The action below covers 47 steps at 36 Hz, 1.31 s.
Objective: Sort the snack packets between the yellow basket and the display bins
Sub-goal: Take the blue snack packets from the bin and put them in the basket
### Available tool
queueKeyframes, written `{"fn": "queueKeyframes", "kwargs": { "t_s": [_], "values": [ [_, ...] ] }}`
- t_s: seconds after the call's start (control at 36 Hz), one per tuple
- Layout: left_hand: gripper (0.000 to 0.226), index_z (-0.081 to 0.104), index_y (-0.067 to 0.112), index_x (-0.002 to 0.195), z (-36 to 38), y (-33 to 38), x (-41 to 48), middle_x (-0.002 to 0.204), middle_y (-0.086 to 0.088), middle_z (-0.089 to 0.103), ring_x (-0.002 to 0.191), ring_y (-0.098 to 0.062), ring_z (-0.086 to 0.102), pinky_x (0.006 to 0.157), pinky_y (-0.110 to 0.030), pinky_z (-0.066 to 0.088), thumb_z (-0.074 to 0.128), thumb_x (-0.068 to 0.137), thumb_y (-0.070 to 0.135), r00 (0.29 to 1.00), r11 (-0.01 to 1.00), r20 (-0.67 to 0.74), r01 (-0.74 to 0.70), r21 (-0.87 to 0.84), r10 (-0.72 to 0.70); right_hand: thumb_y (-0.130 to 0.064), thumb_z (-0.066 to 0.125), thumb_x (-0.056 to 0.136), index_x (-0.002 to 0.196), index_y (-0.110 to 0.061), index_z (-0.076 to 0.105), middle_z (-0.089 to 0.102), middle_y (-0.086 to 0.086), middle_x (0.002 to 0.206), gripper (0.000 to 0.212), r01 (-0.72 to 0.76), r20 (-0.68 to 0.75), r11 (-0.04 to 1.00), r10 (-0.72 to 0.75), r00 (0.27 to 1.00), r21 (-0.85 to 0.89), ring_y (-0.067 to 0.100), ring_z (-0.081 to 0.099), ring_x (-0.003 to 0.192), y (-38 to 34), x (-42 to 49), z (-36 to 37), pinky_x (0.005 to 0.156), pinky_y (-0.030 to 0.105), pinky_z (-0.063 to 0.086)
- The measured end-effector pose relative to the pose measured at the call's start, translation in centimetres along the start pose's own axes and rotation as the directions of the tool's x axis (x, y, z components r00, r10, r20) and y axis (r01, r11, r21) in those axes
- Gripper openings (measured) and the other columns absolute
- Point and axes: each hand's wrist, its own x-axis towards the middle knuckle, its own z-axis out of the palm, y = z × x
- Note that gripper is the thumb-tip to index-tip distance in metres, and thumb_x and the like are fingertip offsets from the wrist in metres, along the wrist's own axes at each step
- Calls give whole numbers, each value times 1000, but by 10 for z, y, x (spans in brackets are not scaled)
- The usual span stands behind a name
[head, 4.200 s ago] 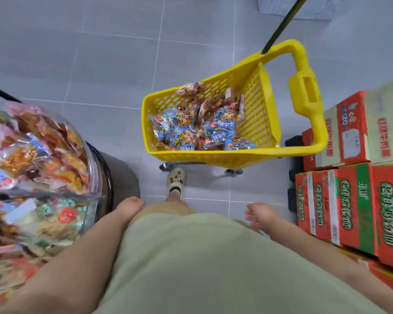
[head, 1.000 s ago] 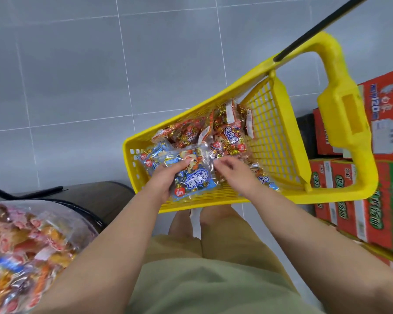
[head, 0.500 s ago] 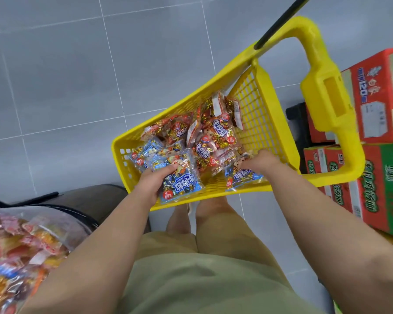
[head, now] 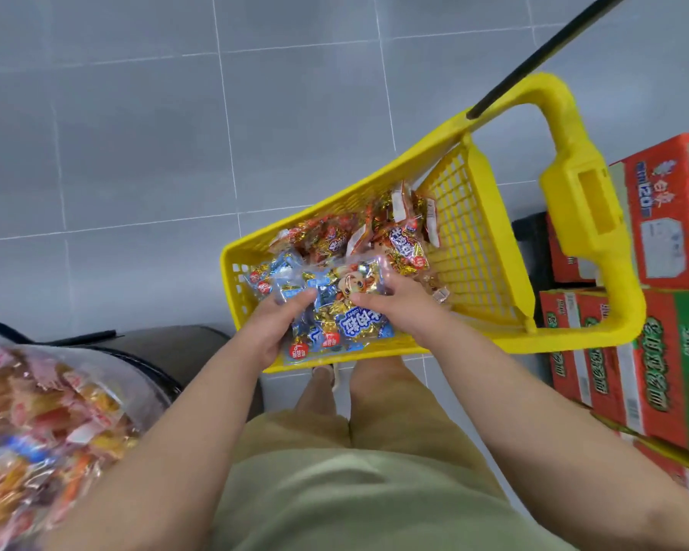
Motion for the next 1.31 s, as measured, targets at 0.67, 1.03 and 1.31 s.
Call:
{"fn": "queueKeyframes", "kwargs": {
  "t_s": [0.67,1.03,1.31],
  "values": [
    [20,65,7,101,-104,-62,-39,89,-14,74,75,-27,72,73,-44,59,60,86,20,971,882,-210,3,-471,-115,-23,73,81,100,-15,50,49,-4,85,31,-13,-404,959,-107,908,-284,11,53,68,9,88,79,59,16,41],
    [48,63,10,115,-124,-87,-47,112,-15,70,95,-31,69,82,-44,53,66,72,31,970,773,-188,2,-634,-157,-29,71,82,75,-23,40,37,-4,69,33,93,-152,921,-161,975,-377,11,37,59,16,97,82,51,25,32],
    [40,62,9,115,-119,-86,-96,118,-18,65,106,-36,61,102,-54,42,65,80,29,953,762,-290,-126,-636,-84,-35,59,90,80,-25,49,45,-8,75,17,263,-79,929,-292,953,-260,8,43,68,-29,26,69,64,24,34]
  ]
}}
